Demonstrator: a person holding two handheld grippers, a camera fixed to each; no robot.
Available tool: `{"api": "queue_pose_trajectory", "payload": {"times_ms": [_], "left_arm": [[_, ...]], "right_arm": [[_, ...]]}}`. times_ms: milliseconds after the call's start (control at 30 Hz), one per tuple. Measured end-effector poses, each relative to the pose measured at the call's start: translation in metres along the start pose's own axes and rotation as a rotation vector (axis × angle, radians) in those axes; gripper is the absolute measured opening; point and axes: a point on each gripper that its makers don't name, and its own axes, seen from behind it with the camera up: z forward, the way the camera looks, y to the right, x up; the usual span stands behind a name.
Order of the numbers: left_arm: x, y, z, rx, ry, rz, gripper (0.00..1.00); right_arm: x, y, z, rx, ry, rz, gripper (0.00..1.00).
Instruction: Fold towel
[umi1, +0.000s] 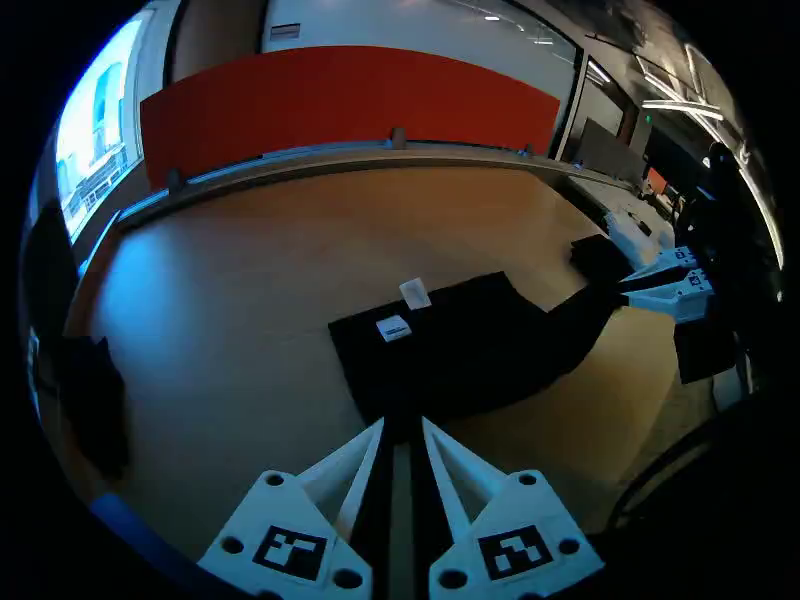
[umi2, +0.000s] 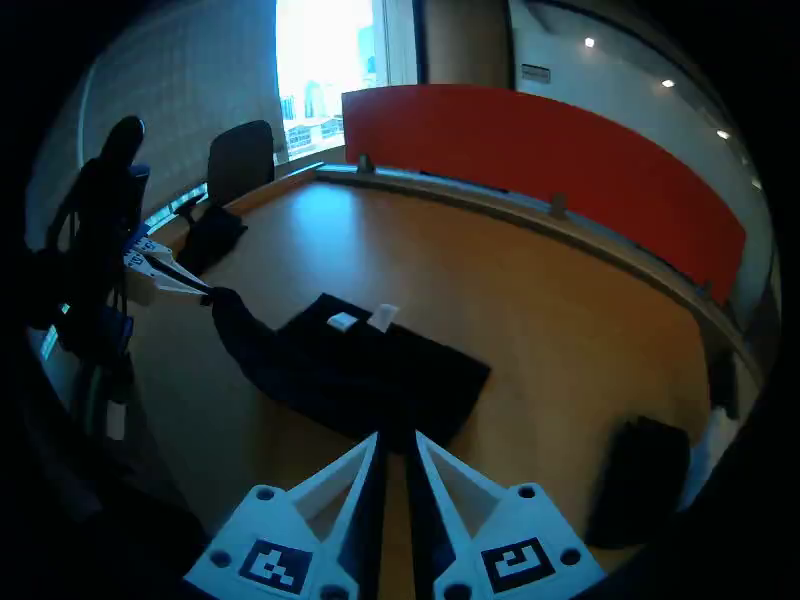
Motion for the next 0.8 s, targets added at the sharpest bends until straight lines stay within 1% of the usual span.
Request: {"api": "queue_pose_trajectory", "payload": {"times_ms": [133,267,467,567,800], "left_arm": [[0.008,-0.006,0.017,0.006,0.004,0.007,0.10],[0.015,-0.014,0.038,0.019,0.006,0.014,0.10],[0.024,-0.022,0.064,0.021,0.000,0.014,0.10],[0.023,-0.025,0.073,0.021,-0.008,0.011,0.10],[0.018,-0.029,0.084,0.018,-0.023,0.016,0.10]], "right_arm": [[0.000,0.012,0.016,-0.012,-0.015,0.015,0.12],[0.000,0.024,0.033,-0.025,-0.030,0.030,0.12],[-0.006,0.038,0.053,-0.036,-0.059,0.058,0.12],[-0.009,0.041,0.059,-0.038,-0.071,0.067,0.12],[-0.014,0.045,0.070,-0.036,-0.086,0.069,0.12]]}}
